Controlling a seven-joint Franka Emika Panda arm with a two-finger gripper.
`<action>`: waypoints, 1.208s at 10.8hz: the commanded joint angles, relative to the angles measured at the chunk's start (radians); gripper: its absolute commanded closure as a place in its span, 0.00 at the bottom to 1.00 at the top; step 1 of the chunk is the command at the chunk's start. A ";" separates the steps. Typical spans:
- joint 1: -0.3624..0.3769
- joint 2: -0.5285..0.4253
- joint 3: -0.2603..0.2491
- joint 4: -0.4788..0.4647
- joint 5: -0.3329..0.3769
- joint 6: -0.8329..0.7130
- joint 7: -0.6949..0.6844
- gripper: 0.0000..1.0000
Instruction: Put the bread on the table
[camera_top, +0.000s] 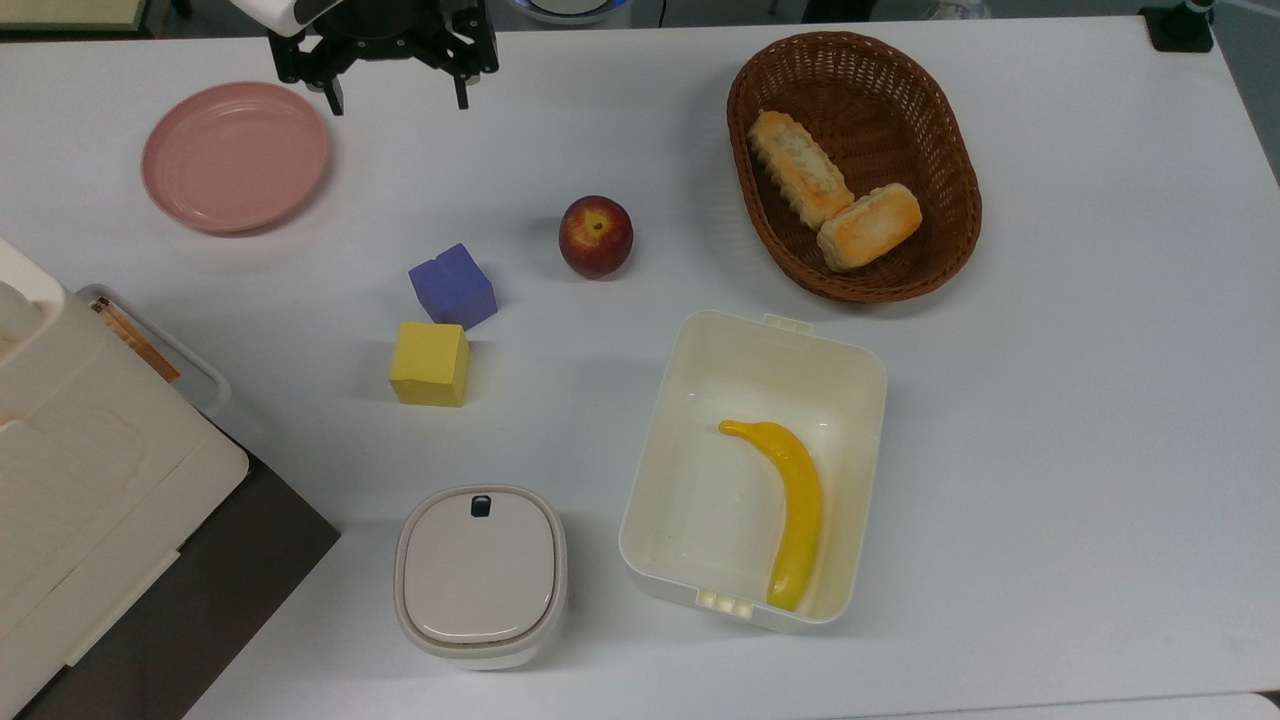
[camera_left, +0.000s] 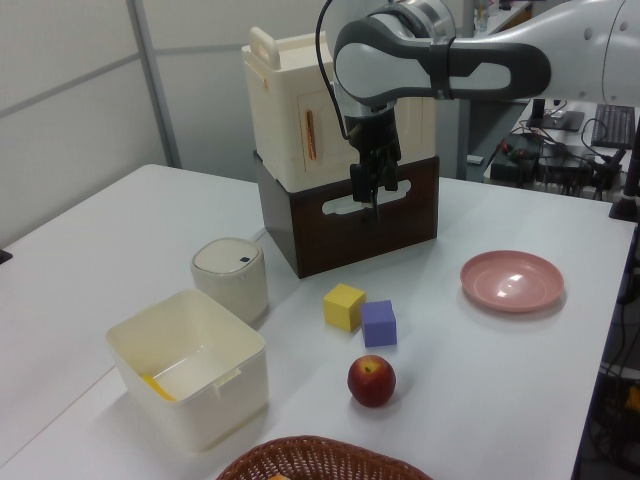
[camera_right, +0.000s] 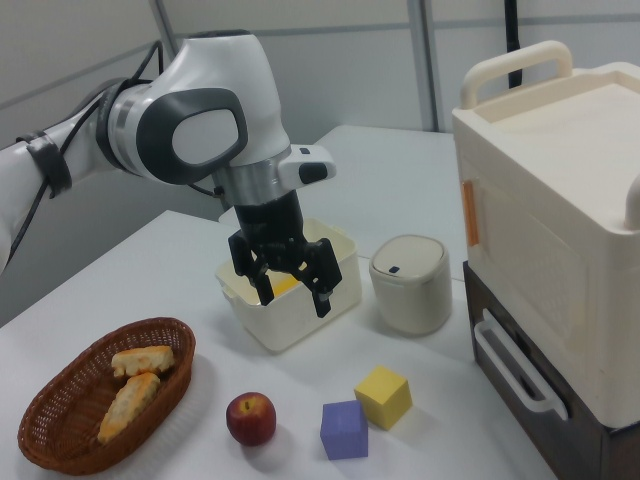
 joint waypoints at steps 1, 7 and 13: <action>0.004 -0.024 -0.011 -0.021 0.045 -0.001 -0.022 0.00; 0.004 -0.024 -0.011 -0.022 0.045 -0.001 -0.022 0.00; 0.013 -0.019 0.001 -0.030 0.045 -0.008 -0.029 0.00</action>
